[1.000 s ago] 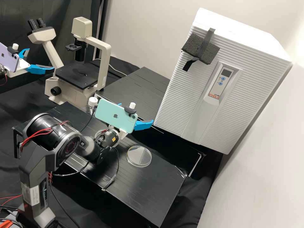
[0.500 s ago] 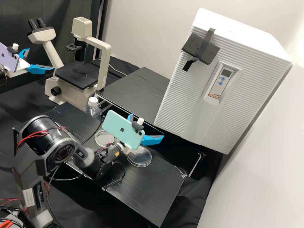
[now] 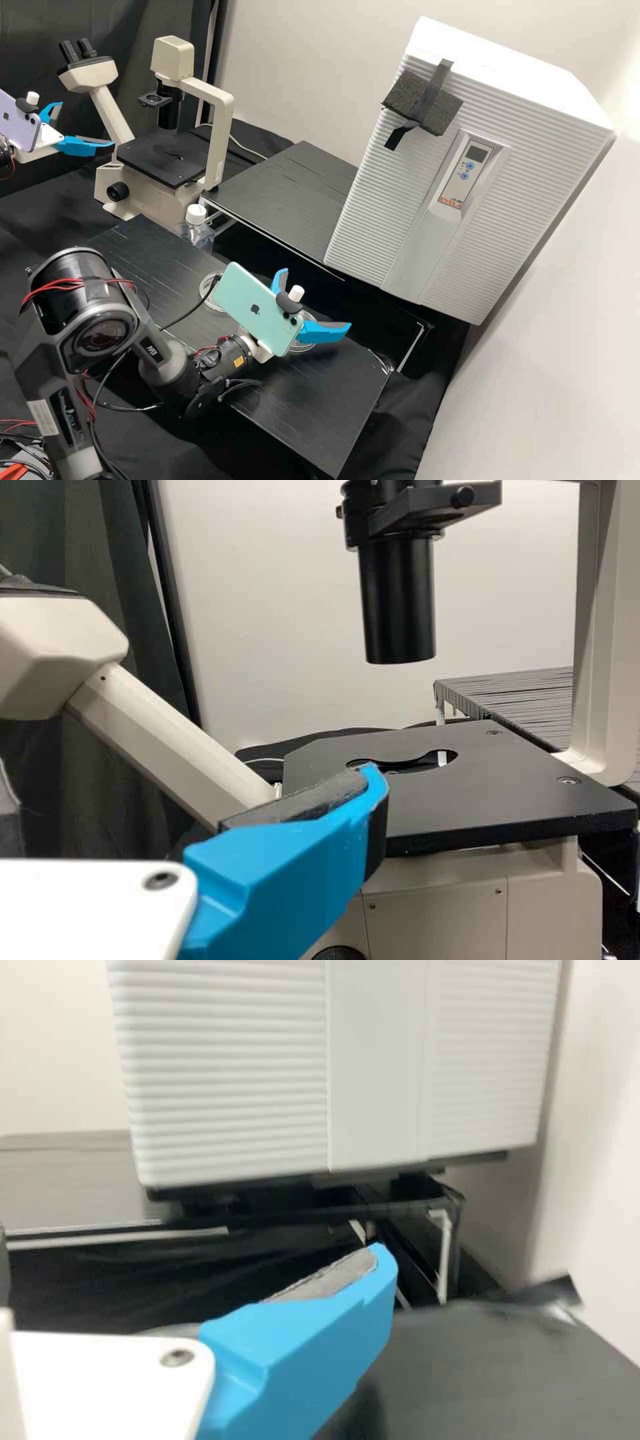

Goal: Close the petri dish lid.

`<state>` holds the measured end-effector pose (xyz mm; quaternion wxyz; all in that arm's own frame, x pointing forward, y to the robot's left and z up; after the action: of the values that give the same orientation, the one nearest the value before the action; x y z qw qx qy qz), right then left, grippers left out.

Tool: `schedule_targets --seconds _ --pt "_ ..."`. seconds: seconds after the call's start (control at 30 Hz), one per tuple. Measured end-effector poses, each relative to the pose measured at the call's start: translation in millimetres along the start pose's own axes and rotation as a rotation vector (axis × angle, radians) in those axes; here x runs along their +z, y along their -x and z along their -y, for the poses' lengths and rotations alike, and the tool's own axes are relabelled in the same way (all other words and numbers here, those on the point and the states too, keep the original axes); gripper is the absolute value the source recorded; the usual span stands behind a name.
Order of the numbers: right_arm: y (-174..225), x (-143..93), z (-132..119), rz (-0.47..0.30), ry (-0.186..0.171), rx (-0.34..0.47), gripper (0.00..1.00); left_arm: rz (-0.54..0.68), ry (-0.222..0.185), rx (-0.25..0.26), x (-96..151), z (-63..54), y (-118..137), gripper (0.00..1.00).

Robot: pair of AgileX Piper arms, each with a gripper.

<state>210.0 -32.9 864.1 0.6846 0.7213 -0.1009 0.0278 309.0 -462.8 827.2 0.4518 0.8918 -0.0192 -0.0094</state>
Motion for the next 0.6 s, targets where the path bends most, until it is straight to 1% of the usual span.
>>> schedule_targets --seconds 0.07,0.3,0.6 --pt "6.3 1.4 -0.4 0.006 -0.001 0.000 1.00 0.000 0.000 0.000 0.0 0.0 0.0 1.00" --pt "20.5 4.9 1.2 0.019 0.017 -0.019 1.00 0.000 0.000 0.000 0.0 0.0 0.0 1.00" --pt "29.6 5.3 5.6 0.024 0.021 -0.039 1.00 0.000 0.000 0.000 0.0 0.0 0.0 1.00"
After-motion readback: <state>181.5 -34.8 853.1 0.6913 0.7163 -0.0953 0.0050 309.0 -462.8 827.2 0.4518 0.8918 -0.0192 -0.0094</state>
